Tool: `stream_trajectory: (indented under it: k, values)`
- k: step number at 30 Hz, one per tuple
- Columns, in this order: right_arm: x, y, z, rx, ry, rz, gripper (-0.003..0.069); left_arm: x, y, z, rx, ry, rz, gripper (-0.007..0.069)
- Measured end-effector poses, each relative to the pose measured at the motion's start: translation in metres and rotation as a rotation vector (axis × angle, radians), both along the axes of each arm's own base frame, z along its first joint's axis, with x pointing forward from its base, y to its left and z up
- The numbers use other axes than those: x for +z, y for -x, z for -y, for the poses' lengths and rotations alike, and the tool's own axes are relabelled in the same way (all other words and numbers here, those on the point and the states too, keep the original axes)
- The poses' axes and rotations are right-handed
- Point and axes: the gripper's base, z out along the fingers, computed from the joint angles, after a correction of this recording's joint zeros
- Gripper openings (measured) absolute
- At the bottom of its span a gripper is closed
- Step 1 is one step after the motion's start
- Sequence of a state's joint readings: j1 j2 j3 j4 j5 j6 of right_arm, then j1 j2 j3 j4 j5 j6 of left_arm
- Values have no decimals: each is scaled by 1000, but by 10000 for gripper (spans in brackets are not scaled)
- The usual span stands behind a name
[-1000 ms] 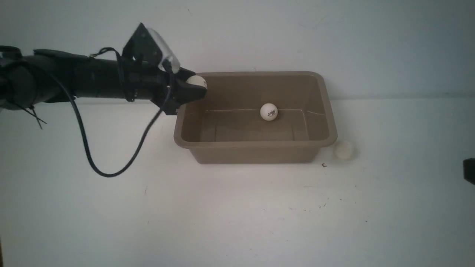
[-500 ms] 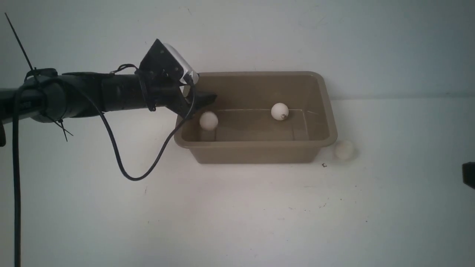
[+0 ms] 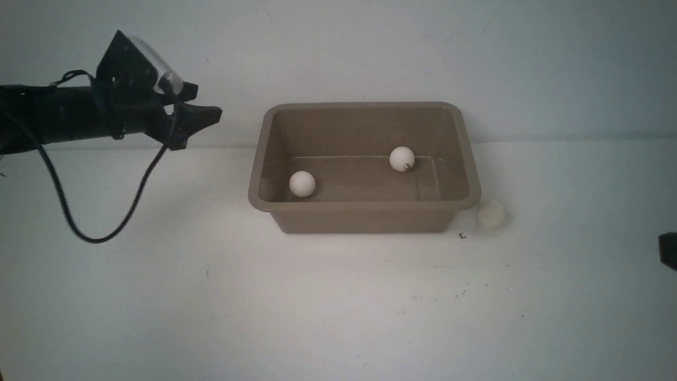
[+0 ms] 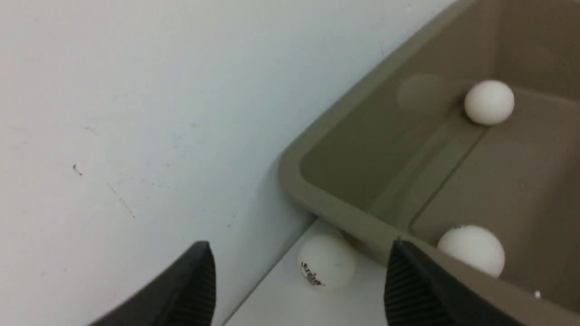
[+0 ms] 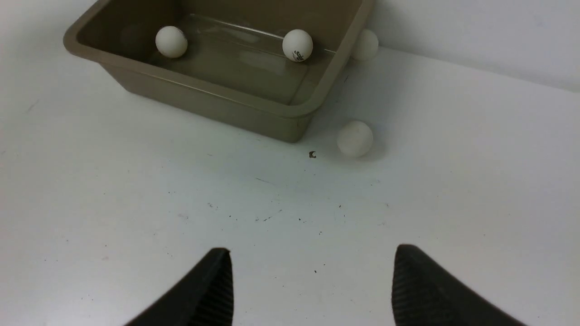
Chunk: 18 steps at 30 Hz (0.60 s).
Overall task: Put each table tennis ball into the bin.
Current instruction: Use the left arm to clamp the table tennis ball closest to it
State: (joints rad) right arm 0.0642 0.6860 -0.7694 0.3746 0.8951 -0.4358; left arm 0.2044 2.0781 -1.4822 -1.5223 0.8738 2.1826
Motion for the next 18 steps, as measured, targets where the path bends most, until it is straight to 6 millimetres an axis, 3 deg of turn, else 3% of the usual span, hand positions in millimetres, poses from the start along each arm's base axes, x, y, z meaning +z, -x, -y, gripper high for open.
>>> stream_trajectory:
  k: [4,10,14,18]
  values:
    - [0,0,0,0,0,0,429,-13,0,-14,-36,-69,56,447]
    - [0,0,-1,3,-15,-2,429,-59,-12,-19,-8,-27,51,447]
    - [1,0,-1,4,-23,-2,429,-87,-19,-10,19,-54,4,447]
    - [1,0,-1,5,-23,-2,429,-94,-28,10,101,-133,-48,447]
